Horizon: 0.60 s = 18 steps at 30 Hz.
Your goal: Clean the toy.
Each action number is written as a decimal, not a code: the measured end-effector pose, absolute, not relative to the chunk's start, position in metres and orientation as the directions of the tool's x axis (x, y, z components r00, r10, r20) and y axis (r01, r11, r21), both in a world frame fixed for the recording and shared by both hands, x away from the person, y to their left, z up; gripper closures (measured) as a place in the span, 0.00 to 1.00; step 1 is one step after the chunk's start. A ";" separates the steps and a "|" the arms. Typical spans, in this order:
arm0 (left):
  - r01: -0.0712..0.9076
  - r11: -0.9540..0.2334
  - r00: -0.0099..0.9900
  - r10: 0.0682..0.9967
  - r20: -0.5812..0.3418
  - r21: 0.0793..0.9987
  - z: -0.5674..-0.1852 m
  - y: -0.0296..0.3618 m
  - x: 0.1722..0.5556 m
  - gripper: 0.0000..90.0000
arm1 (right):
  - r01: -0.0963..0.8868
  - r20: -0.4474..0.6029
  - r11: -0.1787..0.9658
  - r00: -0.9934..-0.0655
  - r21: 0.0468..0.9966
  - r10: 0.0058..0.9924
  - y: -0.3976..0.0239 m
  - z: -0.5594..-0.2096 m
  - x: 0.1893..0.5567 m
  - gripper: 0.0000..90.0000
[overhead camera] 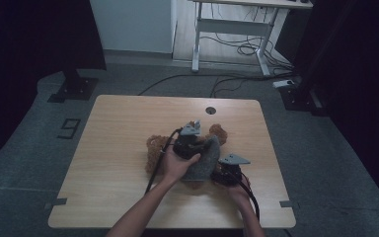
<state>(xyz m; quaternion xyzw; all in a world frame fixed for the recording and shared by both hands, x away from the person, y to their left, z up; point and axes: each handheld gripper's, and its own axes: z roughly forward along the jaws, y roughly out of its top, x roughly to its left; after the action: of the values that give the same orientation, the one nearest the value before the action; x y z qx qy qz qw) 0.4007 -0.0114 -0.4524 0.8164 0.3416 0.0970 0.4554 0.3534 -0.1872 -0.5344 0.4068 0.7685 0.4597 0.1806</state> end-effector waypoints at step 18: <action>0.472 -0.210 0.596 0.792 -0.134 0.856 -0.454 0.119 0.382 0.92 | 0.512 0.186 0.155 -0.553 0.845 0.812 -0.189 -0.541 0.351 0.61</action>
<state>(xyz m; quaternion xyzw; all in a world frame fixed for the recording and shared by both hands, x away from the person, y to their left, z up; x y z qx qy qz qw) 0.3819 0.1186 -0.4544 0.7592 0.4161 0.1695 0.4709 0.3511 -0.1893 -0.5412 0.4456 0.7432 0.4733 0.1586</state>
